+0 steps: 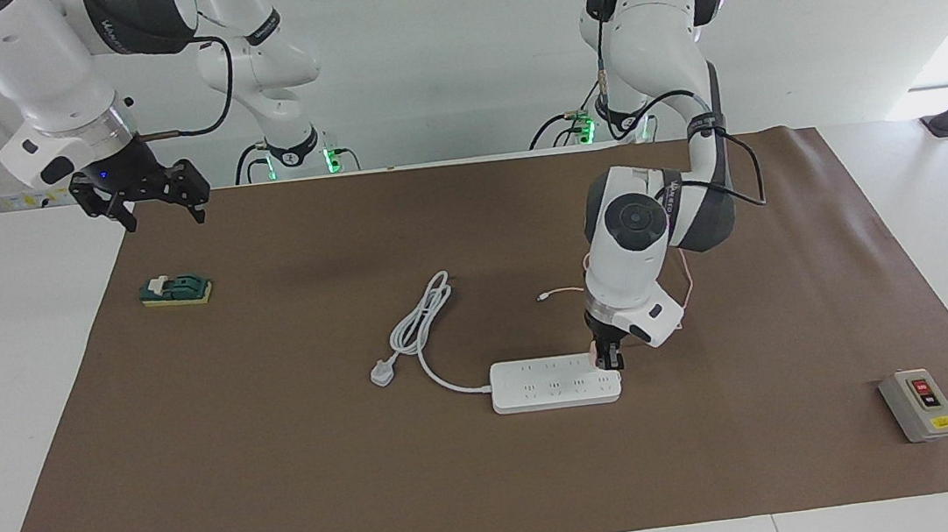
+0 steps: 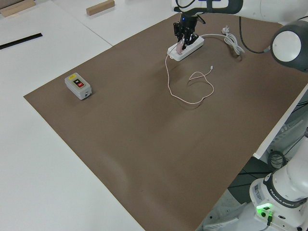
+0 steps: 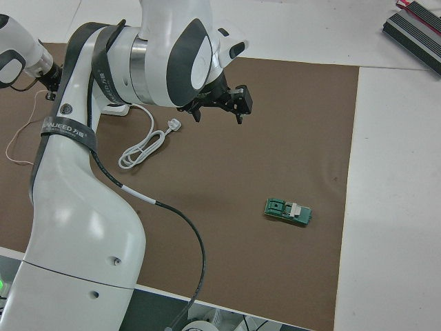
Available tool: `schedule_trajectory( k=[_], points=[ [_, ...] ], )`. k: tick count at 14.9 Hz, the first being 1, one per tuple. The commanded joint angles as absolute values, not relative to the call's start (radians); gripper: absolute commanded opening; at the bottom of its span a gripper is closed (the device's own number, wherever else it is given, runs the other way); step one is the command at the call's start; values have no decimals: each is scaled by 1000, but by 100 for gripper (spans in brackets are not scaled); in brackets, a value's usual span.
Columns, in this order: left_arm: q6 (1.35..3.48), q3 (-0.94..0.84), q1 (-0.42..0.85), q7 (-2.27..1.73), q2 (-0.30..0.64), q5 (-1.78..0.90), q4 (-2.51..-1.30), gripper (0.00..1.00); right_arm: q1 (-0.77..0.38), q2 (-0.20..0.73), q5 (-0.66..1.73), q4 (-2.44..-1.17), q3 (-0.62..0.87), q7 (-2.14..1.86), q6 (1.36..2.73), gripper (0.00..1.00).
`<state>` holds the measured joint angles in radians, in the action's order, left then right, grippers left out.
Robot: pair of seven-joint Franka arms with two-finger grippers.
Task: Plug charger into power strip
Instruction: 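Push the charger prongs into the power strip socket with the left gripper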
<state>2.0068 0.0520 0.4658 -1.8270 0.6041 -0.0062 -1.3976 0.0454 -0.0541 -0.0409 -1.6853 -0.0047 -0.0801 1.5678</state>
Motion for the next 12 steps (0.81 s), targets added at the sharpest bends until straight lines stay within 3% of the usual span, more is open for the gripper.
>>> schedule_trajectory(
  k=[1,12],
  points=[
    [2049,54,471,-1833,600,-2,-1473,0,64,-60,-20,-1681,6,-100,1549,100],
    [2118,54,472,-1832,603,-2,-1517,0,64,-61,-20,-1681,6,-100,1549,100]
  ],
)
